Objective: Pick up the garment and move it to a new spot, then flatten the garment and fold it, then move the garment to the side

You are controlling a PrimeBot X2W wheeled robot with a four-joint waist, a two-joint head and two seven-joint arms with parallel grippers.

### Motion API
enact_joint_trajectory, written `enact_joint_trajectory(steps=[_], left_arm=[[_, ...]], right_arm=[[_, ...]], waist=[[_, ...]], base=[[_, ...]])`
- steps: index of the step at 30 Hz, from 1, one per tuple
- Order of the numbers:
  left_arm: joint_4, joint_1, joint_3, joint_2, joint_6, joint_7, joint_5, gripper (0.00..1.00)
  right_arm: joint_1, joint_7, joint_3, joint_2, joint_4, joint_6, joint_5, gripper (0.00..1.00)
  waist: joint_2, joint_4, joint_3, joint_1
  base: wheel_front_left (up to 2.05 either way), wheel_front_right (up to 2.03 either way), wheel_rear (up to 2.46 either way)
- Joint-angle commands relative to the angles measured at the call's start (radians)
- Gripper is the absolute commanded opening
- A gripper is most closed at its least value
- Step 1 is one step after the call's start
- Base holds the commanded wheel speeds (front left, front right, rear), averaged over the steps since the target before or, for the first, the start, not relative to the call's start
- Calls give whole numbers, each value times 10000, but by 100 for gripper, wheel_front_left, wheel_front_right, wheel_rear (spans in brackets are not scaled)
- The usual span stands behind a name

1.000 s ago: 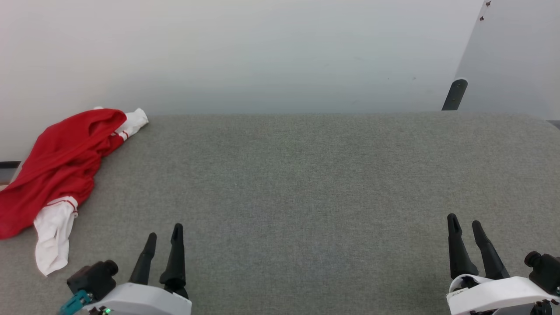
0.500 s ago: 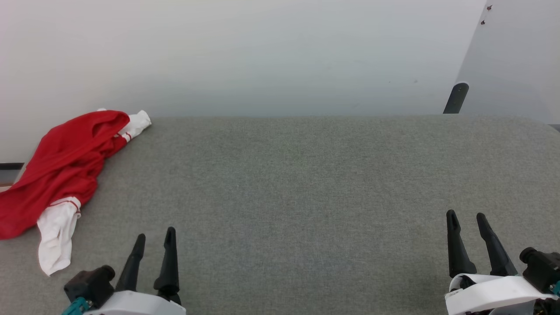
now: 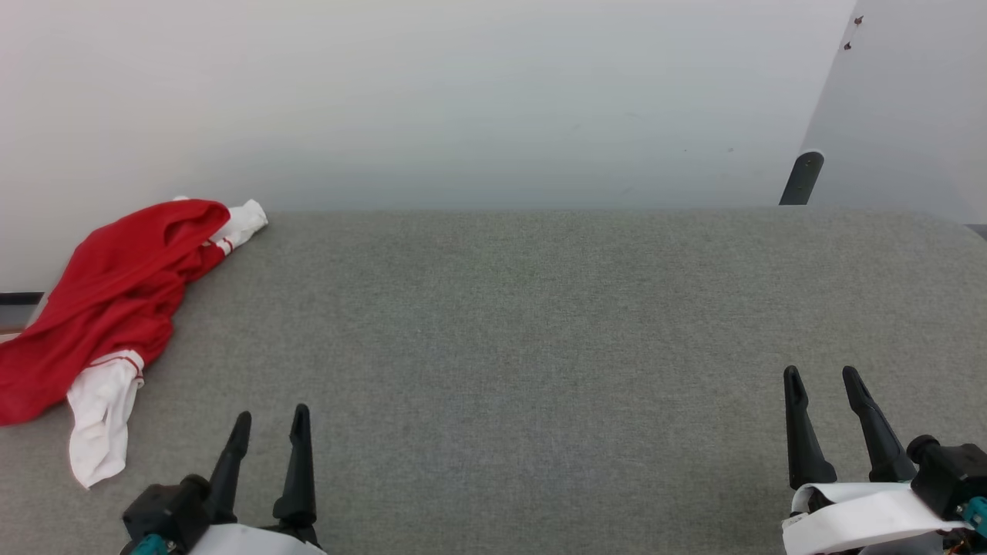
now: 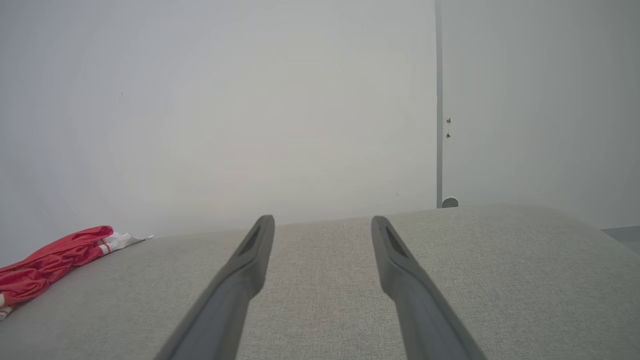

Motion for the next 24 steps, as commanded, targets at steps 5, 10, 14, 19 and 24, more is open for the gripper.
enact_joint_trajectory(steps=[5,10,14,19,24], left_arm=[[-151,119,113,-62,-132,-155,620,100],[-220,157,176,-109,-162,-232,969,100],[-280,226,216,-157,-198,-305,1301,100],[-370,268,272,-209,-231,-379,1686,100],[-447,330,330,-270,-265,-428,1957,100]], right_arm=[[141,-175,-15,-2,-155,8,-592,100],[186,-245,-15,-2,-205,8,-895,100],[211,-303,-7,-3,-257,9,-1202,100],[243,-381,-34,-5,-315,9,-1545,100],[323,-402,-67,-5,-354,9,-1744,100]], waist=[[0,5,-37,-1],[0,1,-60,-1],[0,0,-82,-1],[0,4,-103,-1],[0,10,-113,-1]], base=[[0,0,0],[0,0,0],[0,0,0],[0,0,0],[0,0,0]])
